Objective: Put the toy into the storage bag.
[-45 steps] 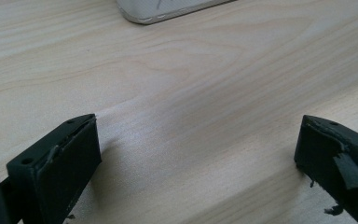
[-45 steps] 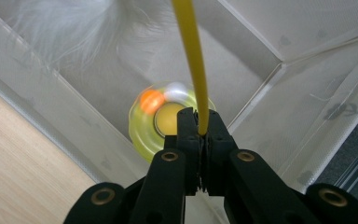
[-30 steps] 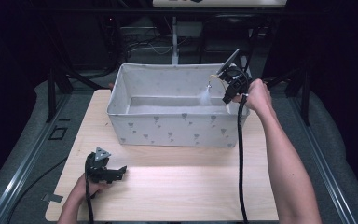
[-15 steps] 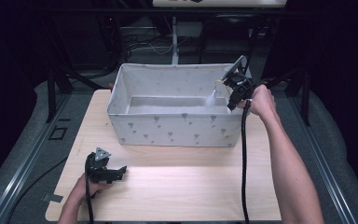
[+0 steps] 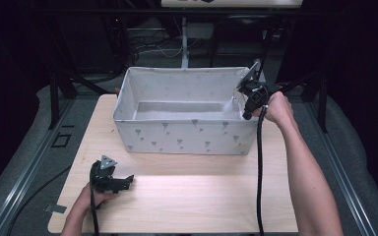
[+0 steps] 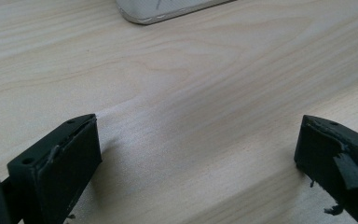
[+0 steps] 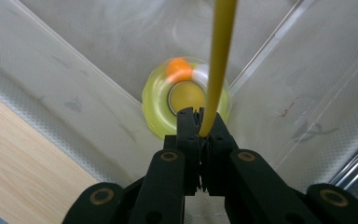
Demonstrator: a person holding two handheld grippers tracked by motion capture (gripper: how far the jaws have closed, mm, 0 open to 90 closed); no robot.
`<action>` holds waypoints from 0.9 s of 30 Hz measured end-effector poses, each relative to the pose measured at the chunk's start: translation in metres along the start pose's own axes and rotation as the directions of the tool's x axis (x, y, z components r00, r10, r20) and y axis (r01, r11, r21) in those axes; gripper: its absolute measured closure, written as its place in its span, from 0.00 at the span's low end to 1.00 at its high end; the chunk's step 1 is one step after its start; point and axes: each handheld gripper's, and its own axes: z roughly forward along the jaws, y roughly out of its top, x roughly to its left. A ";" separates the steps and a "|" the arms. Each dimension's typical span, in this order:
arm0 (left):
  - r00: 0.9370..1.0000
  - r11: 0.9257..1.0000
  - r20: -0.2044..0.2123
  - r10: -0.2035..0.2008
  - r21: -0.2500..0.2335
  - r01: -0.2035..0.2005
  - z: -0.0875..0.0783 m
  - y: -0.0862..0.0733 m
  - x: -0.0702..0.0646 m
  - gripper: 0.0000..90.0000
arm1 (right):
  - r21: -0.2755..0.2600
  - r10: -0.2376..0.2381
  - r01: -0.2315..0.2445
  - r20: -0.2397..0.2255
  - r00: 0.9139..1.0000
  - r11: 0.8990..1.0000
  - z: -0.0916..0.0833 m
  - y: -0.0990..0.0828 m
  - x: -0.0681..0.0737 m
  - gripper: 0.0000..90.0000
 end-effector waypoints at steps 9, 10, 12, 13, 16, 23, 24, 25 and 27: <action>1.000 1.000 0.000 0.000 0.000 0.000 0.000 0.000 0.000 0.00 | 0.025 0.000 0.000 -0.004 1.000 1.000 0.002 -0.001 0.002 0.98; 1.000 1.000 0.000 0.000 0.000 0.000 0.000 0.000 0.000 0.00 | 0.032 -0.003 0.003 -0.004 1.000 0.999 0.002 -0.001 0.002 0.98; 1.000 1.000 0.000 0.000 0.000 0.000 0.000 0.000 0.000 0.00 | 0.028 0.000 0.000 -0.008 1.000 1.000 0.002 -0.002 0.001 0.98; 1.000 1.000 0.000 0.000 0.000 0.000 0.000 0.000 0.000 0.00 | 0.027 0.000 0.000 -0.009 1.000 1.000 0.001 -0.003 0.001 0.97; 1.000 1.000 0.000 0.000 0.000 0.000 0.000 0.000 0.000 0.00 | -0.018 0.002 -0.002 -0.007 1.000 1.000 -0.004 -0.004 0.001 0.93; 1.000 1.000 0.000 0.000 0.000 0.000 0.000 0.000 0.000 0.00 | -0.106 0.010 -0.009 0.007 1.000 0.994 -0.030 -0.004 0.005 0.72; 1.000 1.000 0.000 0.000 0.000 0.000 0.000 0.000 0.000 0.00 | -0.116 0.010 -0.009 0.012 1.000 0.993 -0.032 -0.004 0.006 0.68; 1.000 1.000 0.000 0.000 0.000 0.000 0.000 0.000 0.000 0.00 | -0.131 0.011 -0.010 0.006 1.000 0.991 -0.036 -0.005 0.007 0.64; 1.000 1.000 0.000 0.000 0.000 0.000 0.000 0.000 0.000 0.00 | -0.162 0.007 -0.004 0.019 1.000 0.987 -0.042 -0.005 0.010 0.52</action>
